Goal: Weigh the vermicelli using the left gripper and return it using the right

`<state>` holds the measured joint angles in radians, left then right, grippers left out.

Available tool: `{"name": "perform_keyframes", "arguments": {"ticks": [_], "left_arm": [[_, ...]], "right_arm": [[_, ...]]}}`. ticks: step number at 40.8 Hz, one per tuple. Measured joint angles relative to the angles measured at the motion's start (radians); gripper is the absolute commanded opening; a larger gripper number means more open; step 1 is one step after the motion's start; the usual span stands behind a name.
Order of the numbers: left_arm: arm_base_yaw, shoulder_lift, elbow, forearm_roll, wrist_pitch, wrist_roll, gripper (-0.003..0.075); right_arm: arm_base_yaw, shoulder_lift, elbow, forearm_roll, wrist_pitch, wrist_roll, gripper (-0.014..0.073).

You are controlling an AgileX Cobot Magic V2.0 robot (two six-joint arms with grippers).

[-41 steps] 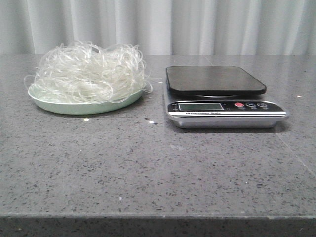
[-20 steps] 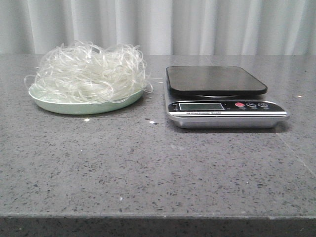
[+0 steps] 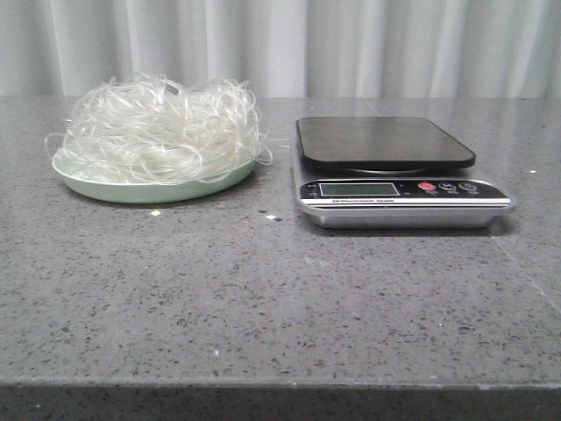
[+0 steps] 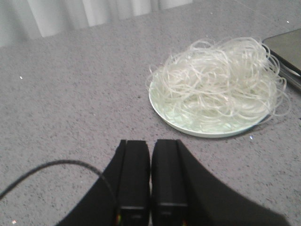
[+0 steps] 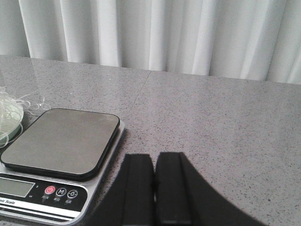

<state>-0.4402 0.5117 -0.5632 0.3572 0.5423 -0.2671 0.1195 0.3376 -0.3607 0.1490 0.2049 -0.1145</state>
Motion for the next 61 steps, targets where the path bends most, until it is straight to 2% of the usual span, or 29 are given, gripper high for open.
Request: {"name": "perform_keyframes", "arguments": {"ticks": [5, 10, 16, 21, 32, 51, 61], "left_arm": [[0.102, -0.002, 0.007, -0.137, -0.025, 0.167, 0.0137], [0.227, -0.037, 0.051, -0.278, -0.143, 0.36, 0.0137], [0.325, -0.148, 0.177, -0.351, -0.316, 0.443, 0.0137], [0.367, -0.26, 0.314, -0.357, -0.401, 0.452, 0.0137], [0.434, -0.502, 0.557, -0.366, -0.442, 0.454, 0.0137], [0.45, -0.515, 0.565, -0.488, -0.429, 0.454, 0.0137], [0.452, -0.515, 0.565, -0.437, -0.455, 0.402, 0.0137]], "right_arm": [[0.0, 0.0, 0.0, 0.0, 0.0, 0.0, 0.015], [0.0, 0.0, 0.0, 0.0, 0.0, 0.0, 0.015], [0.0, 0.0, 0.0, 0.0, 0.0, 0.0, 0.015], [0.0, 0.0, 0.0, 0.0, 0.0, 0.0, 0.015], [0.0, 0.0, 0.0, 0.0, 0.0, 0.0, 0.015], [0.0, -0.001, 0.0, 0.0, 0.002, 0.001, 0.015], [0.0, -0.001, 0.0, 0.0, 0.002, 0.001, 0.015]]}}
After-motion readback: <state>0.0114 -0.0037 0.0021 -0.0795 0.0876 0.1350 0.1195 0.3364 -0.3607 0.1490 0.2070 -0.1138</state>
